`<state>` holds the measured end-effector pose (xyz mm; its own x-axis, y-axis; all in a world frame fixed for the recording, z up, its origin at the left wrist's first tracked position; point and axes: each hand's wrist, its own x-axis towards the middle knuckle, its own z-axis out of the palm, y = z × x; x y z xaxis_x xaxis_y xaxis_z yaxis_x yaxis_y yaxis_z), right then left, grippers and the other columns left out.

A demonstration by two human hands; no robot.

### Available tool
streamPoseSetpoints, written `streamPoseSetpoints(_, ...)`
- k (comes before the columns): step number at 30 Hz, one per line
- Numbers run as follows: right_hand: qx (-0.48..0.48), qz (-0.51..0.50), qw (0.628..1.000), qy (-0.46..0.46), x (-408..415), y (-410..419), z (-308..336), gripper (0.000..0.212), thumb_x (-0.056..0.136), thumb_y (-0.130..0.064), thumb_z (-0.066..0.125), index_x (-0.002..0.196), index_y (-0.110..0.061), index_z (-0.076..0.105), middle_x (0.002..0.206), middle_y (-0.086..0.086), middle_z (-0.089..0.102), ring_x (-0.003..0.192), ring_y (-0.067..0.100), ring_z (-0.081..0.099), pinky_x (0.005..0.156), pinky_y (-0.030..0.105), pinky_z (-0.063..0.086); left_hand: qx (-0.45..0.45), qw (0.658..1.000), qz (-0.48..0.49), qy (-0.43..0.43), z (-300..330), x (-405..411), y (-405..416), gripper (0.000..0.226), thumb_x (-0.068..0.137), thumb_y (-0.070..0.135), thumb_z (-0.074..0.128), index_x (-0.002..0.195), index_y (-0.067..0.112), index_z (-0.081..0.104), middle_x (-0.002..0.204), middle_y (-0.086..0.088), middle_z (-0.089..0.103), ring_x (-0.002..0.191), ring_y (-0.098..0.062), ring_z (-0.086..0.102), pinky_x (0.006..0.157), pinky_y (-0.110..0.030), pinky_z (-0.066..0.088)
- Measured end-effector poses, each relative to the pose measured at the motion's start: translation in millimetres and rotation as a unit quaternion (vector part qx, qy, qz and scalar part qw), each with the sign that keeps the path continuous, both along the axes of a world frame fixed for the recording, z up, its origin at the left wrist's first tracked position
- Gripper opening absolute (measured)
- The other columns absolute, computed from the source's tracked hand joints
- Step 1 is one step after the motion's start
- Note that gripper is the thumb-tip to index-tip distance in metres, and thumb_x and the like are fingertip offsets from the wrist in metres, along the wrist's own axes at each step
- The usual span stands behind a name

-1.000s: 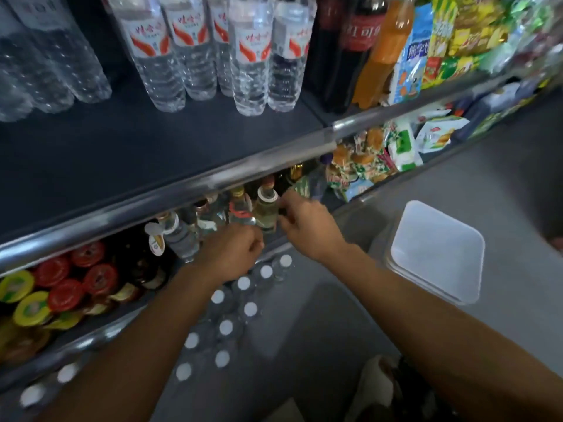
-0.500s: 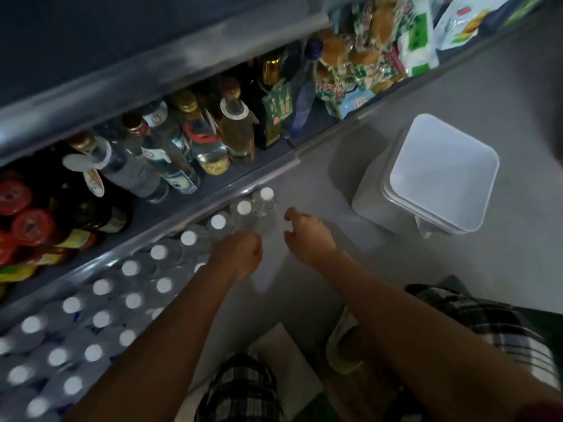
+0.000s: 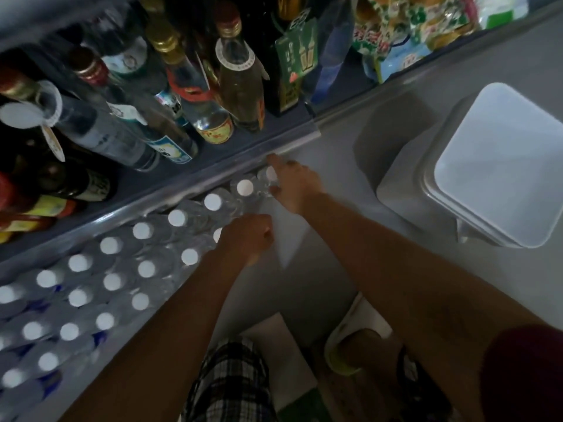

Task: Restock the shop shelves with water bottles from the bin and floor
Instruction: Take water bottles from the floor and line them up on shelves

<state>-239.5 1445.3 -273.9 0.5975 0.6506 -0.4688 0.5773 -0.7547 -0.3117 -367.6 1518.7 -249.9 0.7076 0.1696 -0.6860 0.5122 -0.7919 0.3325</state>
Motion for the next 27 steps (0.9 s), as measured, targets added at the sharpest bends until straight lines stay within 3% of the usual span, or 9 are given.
streamPoseSetpoints(11,-0.005,0.053,0.999,-0.009,12,4,-4,0.053,0.094,-0.023,0.053,0.143,-0.018,0.034,0.126,0.018,0.056,0.113,0.038,0.054,0.088,0.038,0.044,0.017,1.0,-0.006,-0.007,-6,5,9,0.024,0.095,0.026,0.045,0.11,0.017,0.061,0.114,-0.011,0.064,0.106,-0.032,0.059,0.088,-0.041,0.05)
streamPoseSetpoints(16,-0.013,0.028,1.0,-0.001,-2,-18,12,0.038,0.089,-0.024,0.053,0.126,-0.016,0.047,0.111,0.019,0.06,0.101,0.039,0.058,0.078,0.036,0.044,0.019,1.0,-0.023,-0.008,3,4,11,0.023,0.095,0.026,0.045,0.111,0.02,0.061,0.113,-0.008,0.064,0.105,-0.029,0.06,0.084,-0.037,0.047)
streamPoseSetpoints(22,-0.032,-0.007,0.999,0.038,-23,-46,51,0.048,0.087,-0.027,0.056,0.133,-0.023,0.042,0.114,0.021,0.059,0.104,0.039,0.057,0.082,0.037,0.044,0.027,0.997,-0.076,-0.011,31,0,15,0.017,0.096,0.026,0.045,0.101,0.018,0.06,0.106,-0.008,0.064,0.099,-0.027,0.061,0.074,-0.032,0.042)
streamPoseSetpoints(27,-0.042,-0.005,0.999,0.027,-44,-61,88,0.045,0.092,-0.033,0.055,0.133,-0.023,0.041,0.117,0.018,0.06,0.105,0.037,0.058,0.082,0.037,0.045,0.05,0.988,-0.143,-0.008,65,-7,13,0.022,0.098,0.023,0.042,0.108,0.014,0.06,0.114,-0.009,0.063,0.105,-0.027,0.06,0.079,-0.033,0.043)
